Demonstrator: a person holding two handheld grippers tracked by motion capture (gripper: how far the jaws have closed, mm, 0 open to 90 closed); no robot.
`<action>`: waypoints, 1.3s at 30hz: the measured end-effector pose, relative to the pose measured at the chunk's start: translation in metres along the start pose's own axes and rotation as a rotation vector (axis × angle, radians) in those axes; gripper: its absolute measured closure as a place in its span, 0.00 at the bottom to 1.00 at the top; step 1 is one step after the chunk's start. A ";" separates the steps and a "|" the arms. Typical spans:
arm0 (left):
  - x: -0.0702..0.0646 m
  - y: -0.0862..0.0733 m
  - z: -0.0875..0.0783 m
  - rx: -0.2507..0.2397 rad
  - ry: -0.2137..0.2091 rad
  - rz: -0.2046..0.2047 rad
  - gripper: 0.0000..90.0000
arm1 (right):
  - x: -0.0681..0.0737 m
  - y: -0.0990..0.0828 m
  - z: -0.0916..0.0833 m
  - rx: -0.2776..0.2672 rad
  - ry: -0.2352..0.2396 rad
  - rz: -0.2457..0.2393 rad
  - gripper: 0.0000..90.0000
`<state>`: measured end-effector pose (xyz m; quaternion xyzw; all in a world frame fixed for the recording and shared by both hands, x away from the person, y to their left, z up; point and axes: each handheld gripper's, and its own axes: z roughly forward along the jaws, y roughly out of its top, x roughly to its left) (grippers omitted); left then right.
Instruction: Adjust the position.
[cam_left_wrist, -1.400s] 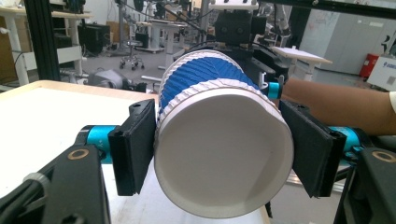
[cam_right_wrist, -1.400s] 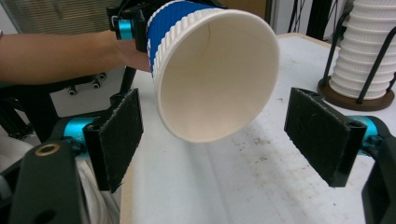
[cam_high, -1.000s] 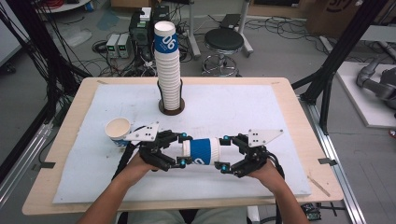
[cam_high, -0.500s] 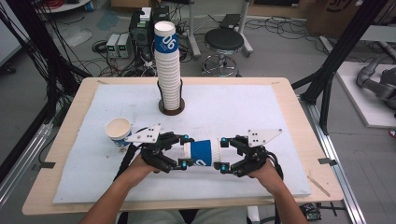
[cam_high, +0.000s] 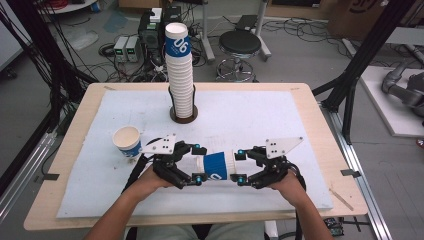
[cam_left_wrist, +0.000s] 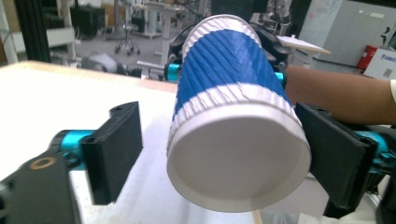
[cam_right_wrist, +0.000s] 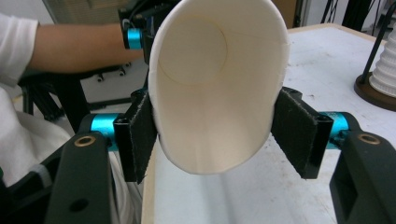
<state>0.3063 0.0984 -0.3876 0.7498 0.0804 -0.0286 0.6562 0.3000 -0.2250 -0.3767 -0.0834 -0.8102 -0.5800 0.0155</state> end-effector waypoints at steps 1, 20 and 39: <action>0.000 0.002 -0.001 0.020 0.010 0.006 0.18 | 0.000 0.002 0.000 0.012 -0.005 -0.004 0.39; 0.002 0.025 0.003 0.209 0.049 0.058 0.19 | -0.001 0.063 0.003 0.445 -0.083 -0.153 0.38; 0.002 0.030 0.024 0.385 0.005 0.076 0.19 | 0.004 0.083 0.032 0.641 -0.069 -0.214 0.38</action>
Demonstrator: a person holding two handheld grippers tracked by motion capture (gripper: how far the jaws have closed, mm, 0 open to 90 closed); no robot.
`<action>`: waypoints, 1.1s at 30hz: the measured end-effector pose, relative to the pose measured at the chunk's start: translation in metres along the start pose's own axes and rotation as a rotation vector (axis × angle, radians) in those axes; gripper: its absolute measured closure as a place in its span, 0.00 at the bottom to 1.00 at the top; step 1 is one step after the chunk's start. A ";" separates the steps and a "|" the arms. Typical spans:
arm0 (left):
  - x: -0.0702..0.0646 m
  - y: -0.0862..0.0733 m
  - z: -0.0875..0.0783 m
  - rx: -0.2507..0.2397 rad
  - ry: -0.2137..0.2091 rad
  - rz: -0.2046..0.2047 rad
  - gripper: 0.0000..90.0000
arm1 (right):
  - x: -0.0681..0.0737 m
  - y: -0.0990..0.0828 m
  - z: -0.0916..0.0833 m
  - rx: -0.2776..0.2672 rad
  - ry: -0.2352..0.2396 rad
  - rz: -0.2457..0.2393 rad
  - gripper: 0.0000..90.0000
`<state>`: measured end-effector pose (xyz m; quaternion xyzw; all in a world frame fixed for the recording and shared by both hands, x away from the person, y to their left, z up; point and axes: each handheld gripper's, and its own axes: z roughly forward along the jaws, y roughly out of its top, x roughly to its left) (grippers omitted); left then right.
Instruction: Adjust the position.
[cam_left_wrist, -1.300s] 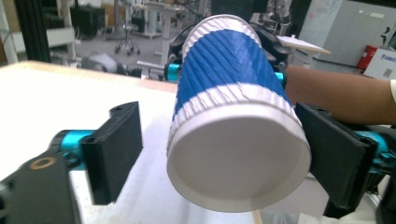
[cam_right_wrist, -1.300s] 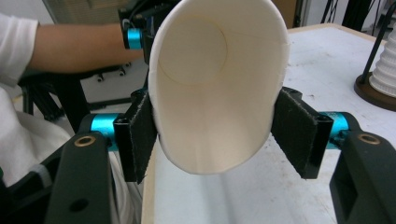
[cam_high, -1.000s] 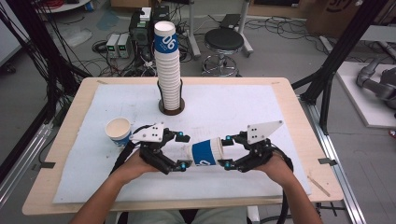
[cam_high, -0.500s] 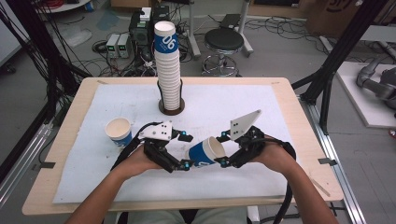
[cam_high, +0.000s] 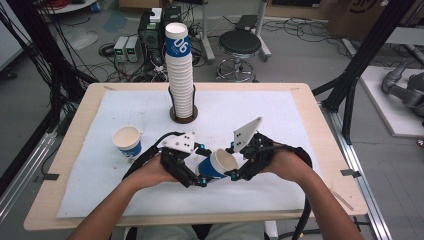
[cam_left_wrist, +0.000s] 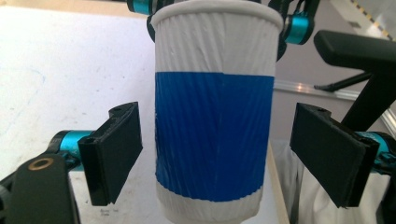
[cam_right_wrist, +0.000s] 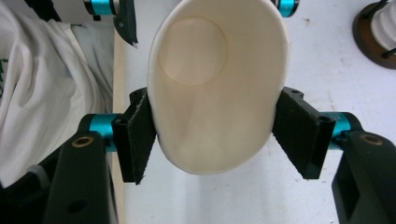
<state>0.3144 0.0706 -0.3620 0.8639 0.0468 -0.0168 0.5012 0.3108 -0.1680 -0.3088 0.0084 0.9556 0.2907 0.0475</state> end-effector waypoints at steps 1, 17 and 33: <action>0.000 0.000 0.001 0.011 -0.001 0.001 0.20 | 0.001 0.001 0.001 0.009 0.001 0.003 0.38; 0.002 0.001 0.022 0.111 -0.042 0.002 0.34 | 0.006 0.008 0.013 0.118 0.010 -0.031 0.37; 0.001 -0.014 0.019 -0.025 -0.034 -0.022 0.31 | 0.002 -0.009 -0.001 -0.133 0.055 0.105 0.25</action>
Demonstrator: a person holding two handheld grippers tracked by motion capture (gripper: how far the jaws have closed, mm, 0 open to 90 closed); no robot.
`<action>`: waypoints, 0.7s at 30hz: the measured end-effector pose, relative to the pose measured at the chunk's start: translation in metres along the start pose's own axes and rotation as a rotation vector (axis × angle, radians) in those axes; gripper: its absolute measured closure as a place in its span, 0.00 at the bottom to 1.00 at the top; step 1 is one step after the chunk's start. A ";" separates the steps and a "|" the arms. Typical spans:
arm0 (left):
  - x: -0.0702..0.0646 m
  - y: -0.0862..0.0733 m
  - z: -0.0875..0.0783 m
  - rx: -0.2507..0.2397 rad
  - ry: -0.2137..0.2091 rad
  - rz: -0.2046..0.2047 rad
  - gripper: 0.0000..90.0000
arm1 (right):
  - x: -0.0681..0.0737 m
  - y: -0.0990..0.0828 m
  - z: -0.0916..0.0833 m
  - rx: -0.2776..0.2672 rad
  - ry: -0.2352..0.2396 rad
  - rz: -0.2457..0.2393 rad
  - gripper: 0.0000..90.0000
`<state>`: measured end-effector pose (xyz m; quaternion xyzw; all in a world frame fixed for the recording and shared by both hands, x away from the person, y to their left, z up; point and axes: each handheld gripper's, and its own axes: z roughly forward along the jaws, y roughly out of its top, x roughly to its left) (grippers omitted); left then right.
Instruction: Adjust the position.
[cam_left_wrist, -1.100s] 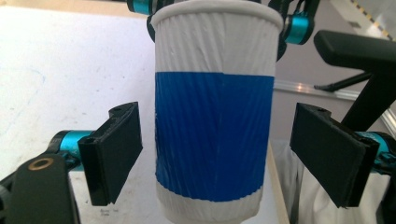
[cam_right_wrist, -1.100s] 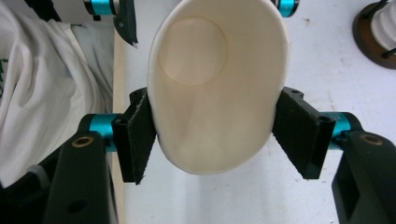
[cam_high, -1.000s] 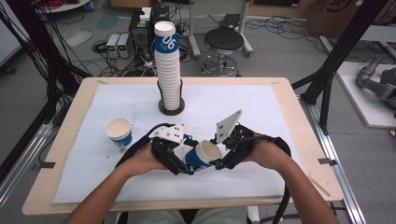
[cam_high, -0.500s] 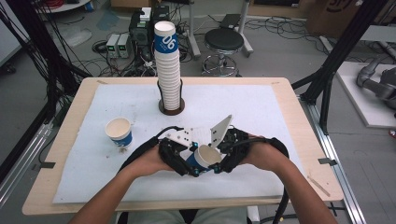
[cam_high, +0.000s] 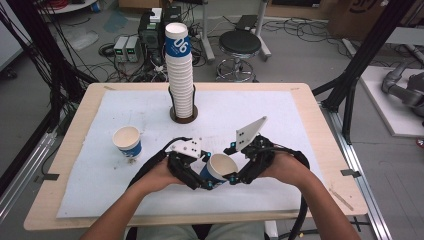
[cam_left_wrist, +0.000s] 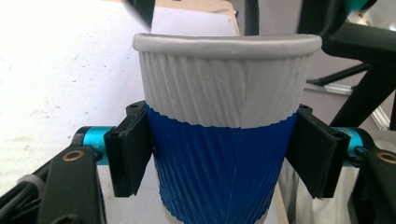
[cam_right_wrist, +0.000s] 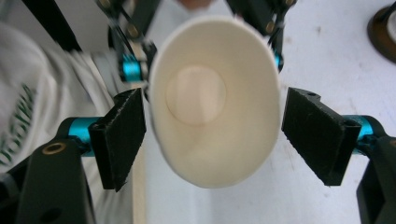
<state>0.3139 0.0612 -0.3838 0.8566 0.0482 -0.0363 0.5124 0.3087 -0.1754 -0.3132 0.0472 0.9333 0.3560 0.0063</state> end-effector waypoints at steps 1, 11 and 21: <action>0.000 -0.001 -0.001 -0.005 0.002 0.000 0.31 | 0.000 -0.001 -0.003 -0.029 -0.001 0.005 0.25; 0.004 -0.012 -0.009 -0.115 0.090 0.001 0.30 | -0.001 -0.022 -0.037 -0.311 -0.108 0.112 0.24; 0.013 -0.029 -0.023 -0.330 0.192 -0.005 0.31 | 0.000 -0.067 -0.050 -0.406 -0.258 0.241 0.24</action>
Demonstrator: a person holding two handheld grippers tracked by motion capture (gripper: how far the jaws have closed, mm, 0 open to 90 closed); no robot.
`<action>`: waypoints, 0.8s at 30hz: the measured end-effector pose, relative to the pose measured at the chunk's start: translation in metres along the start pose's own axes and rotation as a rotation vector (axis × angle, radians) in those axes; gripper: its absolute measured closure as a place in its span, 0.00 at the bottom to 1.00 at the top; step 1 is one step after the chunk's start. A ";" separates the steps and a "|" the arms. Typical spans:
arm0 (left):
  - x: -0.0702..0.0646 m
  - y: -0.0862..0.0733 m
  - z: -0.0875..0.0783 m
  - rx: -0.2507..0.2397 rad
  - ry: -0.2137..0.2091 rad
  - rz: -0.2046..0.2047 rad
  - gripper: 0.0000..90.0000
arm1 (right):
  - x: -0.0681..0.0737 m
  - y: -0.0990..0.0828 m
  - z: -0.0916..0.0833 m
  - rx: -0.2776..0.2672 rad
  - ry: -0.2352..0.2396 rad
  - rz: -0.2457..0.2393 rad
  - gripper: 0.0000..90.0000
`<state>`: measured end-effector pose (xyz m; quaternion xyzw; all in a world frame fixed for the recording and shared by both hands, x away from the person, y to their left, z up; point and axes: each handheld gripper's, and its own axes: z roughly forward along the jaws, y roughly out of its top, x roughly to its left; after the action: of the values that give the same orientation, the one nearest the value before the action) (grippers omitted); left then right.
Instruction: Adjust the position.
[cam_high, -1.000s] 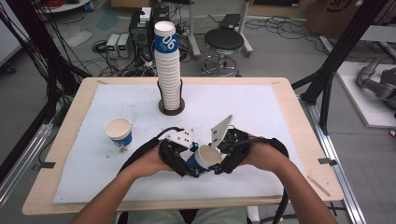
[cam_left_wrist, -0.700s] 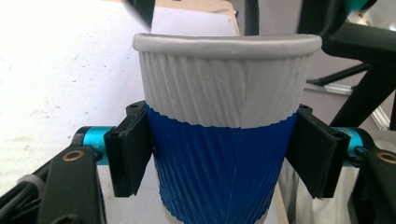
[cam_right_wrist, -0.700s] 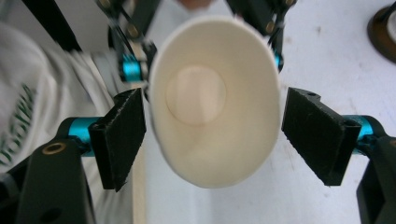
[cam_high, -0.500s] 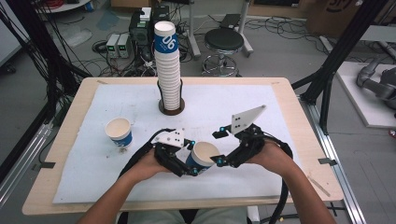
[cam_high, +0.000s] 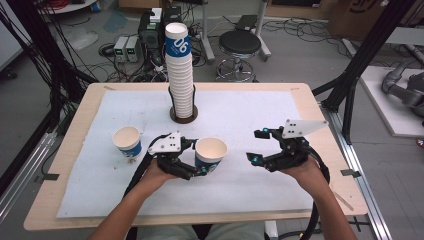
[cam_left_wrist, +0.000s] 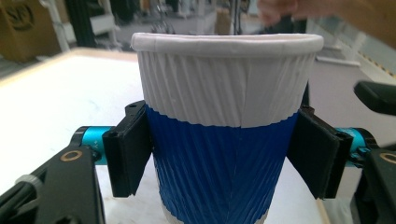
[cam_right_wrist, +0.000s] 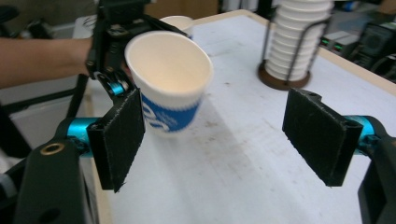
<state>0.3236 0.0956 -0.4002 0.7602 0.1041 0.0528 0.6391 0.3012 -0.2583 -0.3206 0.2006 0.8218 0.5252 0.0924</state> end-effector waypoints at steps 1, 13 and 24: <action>0.001 -0.001 -0.001 -0.013 0.006 0.000 0.31 | -0.001 -0.004 -0.002 -0.003 -0.014 0.011 0.24; 0.007 -0.007 -0.007 -0.084 0.079 0.005 0.30 | -0.006 -0.053 -0.010 -0.054 -0.159 0.052 0.24; 0.013 -0.006 -0.015 -0.148 0.142 -0.024 0.30 | -0.011 -0.081 -0.010 -0.121 -0.228 0.101 0.23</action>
<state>0.3329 0.1135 -0.4039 0.7040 0.1541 0.1061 0.6851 0.2892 -0.3008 -0.3898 0.2940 0.7617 0.5517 0.1705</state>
